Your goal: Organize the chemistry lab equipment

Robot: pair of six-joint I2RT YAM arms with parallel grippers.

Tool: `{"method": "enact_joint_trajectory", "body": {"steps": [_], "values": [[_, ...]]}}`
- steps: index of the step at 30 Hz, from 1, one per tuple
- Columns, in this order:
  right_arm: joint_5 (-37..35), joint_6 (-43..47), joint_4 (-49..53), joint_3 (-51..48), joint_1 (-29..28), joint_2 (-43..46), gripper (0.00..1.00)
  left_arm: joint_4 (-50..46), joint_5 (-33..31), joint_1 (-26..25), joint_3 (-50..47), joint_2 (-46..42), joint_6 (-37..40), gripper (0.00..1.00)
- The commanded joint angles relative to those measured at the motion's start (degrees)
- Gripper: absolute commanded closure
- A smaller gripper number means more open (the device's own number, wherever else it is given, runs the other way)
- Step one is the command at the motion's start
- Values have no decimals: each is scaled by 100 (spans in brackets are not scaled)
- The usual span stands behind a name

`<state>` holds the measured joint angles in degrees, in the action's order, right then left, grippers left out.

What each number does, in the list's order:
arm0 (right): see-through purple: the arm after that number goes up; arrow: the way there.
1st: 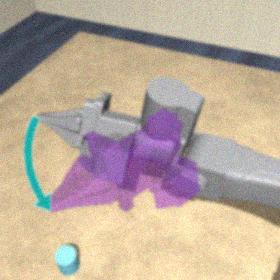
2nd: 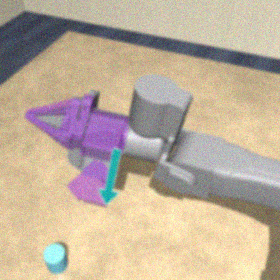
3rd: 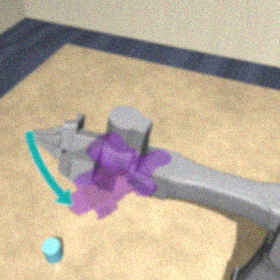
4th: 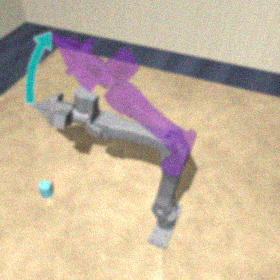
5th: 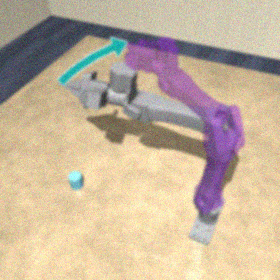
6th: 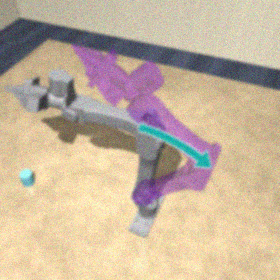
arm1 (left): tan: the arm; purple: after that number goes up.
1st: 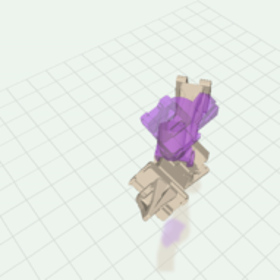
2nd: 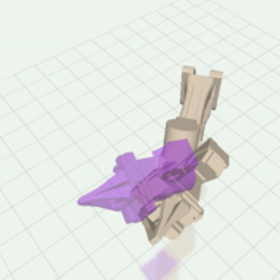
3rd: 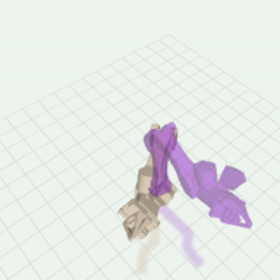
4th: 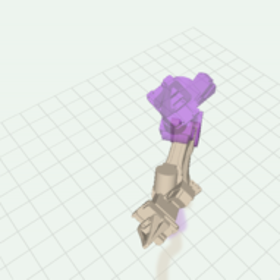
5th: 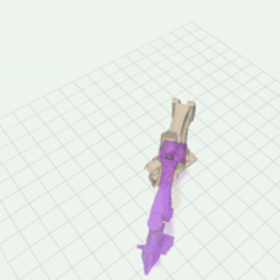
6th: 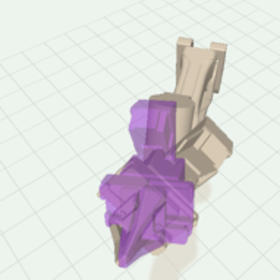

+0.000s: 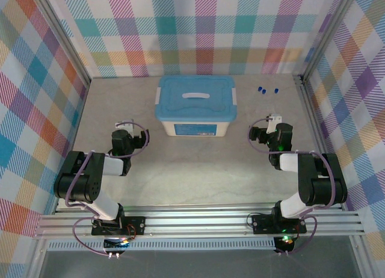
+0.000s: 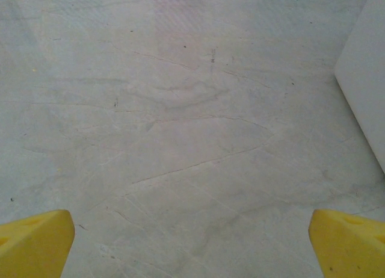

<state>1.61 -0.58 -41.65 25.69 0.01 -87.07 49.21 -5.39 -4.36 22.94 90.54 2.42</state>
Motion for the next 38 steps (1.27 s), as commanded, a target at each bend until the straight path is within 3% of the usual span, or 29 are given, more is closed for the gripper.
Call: {"method": "enact_joint_trajectory", "body": {"steps": [1, 38], "values": [[105, -14, -377, -116, 25, -86, 1, 38, 115, 49, 75, 17, 5, 0], [111, -12, -378, -117, 25, -92, 1, 106, 212, 97, 37, 27, -19, 0]]}}
